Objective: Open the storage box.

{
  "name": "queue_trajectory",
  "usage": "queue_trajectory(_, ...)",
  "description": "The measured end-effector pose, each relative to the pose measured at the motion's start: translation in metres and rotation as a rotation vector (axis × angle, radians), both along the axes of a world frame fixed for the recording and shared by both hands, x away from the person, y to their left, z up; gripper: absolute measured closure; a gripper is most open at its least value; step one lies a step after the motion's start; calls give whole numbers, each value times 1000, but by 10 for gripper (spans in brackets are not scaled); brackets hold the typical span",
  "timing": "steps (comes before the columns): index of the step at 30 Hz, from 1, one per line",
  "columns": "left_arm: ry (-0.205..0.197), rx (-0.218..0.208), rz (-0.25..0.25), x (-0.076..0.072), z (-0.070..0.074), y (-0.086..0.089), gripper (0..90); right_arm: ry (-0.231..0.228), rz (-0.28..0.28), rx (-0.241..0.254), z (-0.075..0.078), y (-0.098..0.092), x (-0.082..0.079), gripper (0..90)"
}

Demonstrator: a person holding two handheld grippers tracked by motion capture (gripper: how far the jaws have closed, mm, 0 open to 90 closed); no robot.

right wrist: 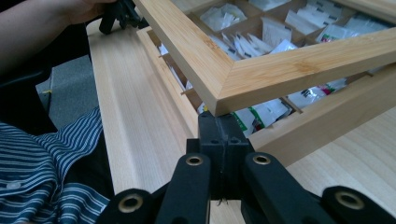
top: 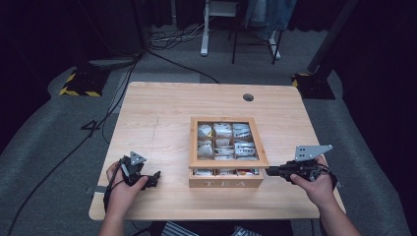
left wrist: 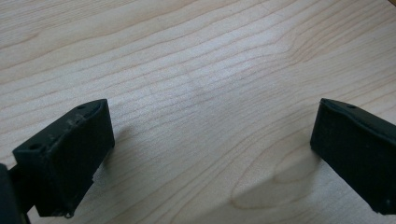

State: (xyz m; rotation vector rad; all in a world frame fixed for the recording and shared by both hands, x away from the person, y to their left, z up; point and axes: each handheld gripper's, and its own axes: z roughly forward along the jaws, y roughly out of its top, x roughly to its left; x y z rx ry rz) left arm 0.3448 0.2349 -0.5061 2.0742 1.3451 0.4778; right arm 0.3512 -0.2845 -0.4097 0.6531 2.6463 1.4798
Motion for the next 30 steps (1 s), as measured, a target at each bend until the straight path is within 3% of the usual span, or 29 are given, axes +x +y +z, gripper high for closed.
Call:
queue_trajectory(12,0,0,0,0,0,0,2,-76,-40,27,24,3,4,900)
queue_trajectory(13,1,2,0,0,0,0,2,-90,-49,47,29,4,6,900)
queue_trajectory(20,1,2,0,0,0,0,2,-149,-59,65,42,14,16,900)
queue_trajectory(30,-1,3,-5,1,0,0,2,-187,-81,97,48,21,29,900)
